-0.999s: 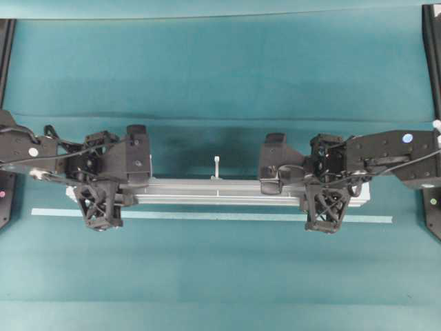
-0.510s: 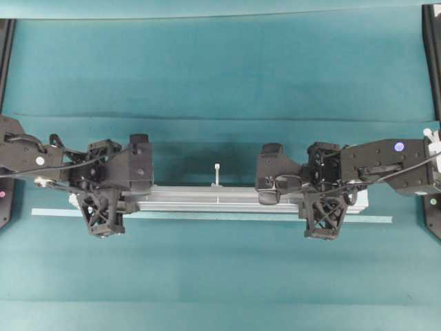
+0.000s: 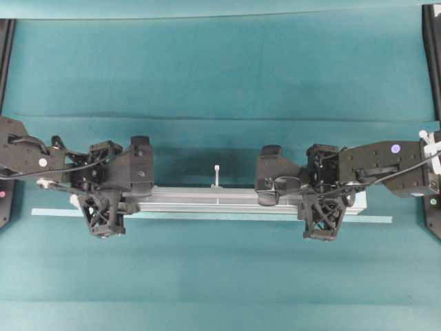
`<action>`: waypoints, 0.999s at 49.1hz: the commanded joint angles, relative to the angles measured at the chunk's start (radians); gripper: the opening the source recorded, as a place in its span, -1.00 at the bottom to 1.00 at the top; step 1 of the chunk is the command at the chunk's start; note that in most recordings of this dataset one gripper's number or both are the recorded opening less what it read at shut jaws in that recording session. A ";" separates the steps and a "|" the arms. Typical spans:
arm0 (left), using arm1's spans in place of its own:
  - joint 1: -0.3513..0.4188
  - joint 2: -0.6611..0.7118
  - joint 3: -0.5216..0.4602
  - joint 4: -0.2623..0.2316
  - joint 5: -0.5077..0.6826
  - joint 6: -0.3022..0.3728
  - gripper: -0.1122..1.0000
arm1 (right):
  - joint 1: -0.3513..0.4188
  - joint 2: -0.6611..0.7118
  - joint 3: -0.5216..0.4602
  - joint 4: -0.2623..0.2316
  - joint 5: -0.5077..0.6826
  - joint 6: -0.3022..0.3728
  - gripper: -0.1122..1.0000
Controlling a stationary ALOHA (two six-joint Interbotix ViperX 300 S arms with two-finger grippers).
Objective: Lift the large metal rail with both hands.
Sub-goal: 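Open both grippers to release the rail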
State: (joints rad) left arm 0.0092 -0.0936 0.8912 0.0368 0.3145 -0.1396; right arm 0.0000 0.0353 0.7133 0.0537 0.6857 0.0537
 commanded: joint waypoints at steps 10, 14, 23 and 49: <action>0.000 -0.003 -0.003 -0.003 0.002 0.012 -0.14 | 0.009 0.005 0.020 0.006 -0.029 0.006 -0.09; 0.000 -0.003 -0.003 -0.002 -0.002 0.012 -0.14 | 0.009 0.005 0.021 0.006 -0.037 0.006 -0.09; -0.005 -0.002 -0.003 -0.003 0.002 0.014 -0.14 | 0.009 0.006 0.025 0.006 -0.049 0.008 -0.09; -0.015 0.002 0.002 -0.003 0.002 0.008 -0.14 | -0.002 0.003 0.032 0.011 -0.067 0.008 -0.09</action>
State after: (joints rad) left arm -0.0046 -0.0905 0.8974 0.0353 0.3129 -0.1243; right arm 0.0000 0.0307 0.7394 0.0583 0.6228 0.0537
